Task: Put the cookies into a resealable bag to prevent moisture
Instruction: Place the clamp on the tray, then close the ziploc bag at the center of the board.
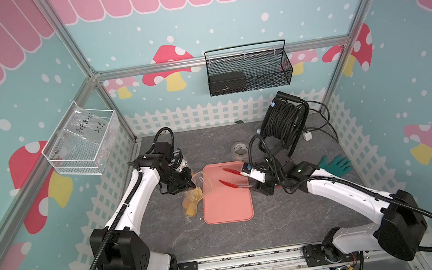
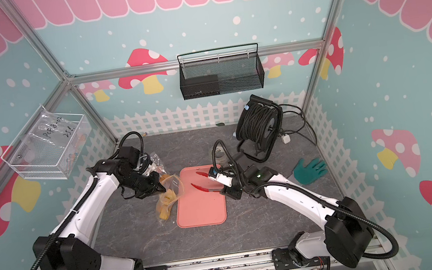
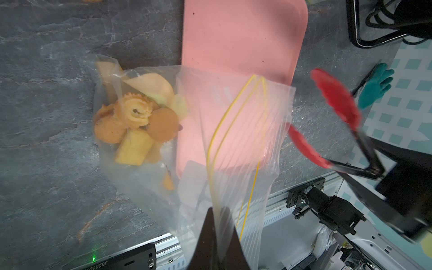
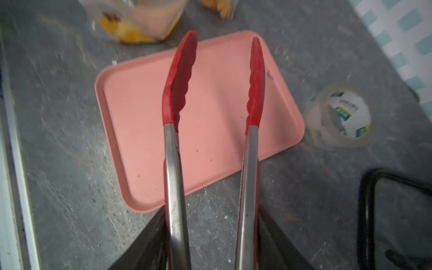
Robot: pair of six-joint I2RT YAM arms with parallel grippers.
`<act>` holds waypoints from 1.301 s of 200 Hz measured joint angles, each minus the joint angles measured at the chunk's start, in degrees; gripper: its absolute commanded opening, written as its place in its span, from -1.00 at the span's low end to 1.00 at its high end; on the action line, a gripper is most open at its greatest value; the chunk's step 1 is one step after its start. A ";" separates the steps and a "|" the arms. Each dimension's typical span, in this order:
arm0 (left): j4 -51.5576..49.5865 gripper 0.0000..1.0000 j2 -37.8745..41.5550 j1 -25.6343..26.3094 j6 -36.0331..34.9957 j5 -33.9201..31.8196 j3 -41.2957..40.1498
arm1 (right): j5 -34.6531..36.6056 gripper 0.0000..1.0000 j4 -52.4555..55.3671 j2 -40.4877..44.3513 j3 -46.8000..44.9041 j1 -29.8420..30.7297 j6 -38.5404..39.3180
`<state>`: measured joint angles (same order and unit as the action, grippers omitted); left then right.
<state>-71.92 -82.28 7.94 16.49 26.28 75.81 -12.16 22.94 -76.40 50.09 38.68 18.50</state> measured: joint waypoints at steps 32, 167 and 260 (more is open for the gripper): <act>-1.55 -1.00 2.14 0.31 -4.61 -0.87 0.52 | 1.38 0.27 -8.52 -4.81 -6.27 1.60 -0.22; 9.05 -1.00 8.20 1.81 14.14 -4.74 -9.77 | -1.70 0.96 -32.68 -15.72 -3.93 4.24 -6.54; 28.48 -1.00 32.13 6.29 54.25 -19.47 -29.57 | -7.30 0.35 -60.46 -9.70 -13.57 17.20 -21.77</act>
<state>-43.44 -50.15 14.24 70.74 6.81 46.24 -19.46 -37.52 -86.11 36.51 55.88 -3.27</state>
